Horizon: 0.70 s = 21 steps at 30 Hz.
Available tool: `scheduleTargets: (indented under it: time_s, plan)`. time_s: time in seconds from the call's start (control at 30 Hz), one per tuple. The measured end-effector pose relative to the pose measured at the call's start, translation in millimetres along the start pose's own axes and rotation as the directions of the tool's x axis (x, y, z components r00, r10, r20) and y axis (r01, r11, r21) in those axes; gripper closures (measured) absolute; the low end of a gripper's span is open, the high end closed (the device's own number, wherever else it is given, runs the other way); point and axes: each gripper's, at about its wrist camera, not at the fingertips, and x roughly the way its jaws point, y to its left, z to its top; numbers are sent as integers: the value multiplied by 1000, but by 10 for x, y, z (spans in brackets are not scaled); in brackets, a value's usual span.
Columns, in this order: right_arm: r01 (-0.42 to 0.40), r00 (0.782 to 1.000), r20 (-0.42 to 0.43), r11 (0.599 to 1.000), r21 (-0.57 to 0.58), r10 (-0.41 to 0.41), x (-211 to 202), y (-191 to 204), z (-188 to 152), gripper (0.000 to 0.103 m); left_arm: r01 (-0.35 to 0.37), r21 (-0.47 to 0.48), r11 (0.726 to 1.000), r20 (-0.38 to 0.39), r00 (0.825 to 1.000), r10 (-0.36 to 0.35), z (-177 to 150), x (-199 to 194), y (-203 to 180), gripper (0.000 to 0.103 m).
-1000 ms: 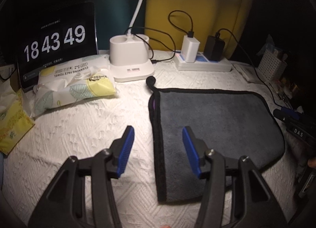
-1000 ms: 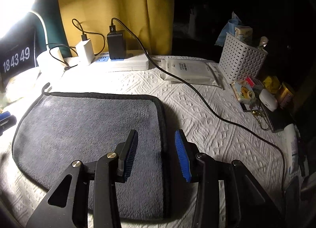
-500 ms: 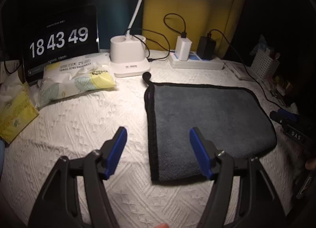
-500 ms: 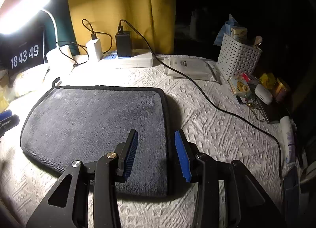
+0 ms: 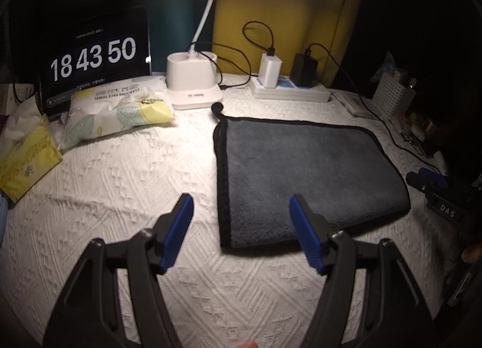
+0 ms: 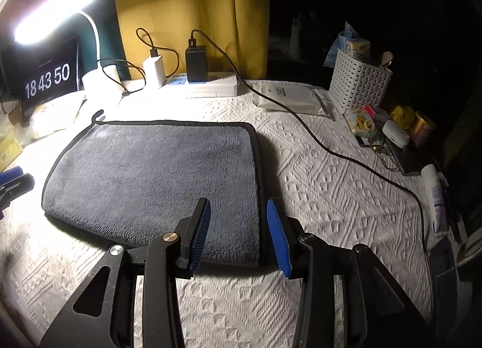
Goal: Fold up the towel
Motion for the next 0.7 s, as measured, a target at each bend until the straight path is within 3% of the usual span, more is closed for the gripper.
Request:
scheduleTargets:
  time_s: [0.7]
  plan:
    - [-11,1000,26,1000,-8,11,-358,107,-204,62,33,2,999,19,999,-33,-265,-283,-57,36]
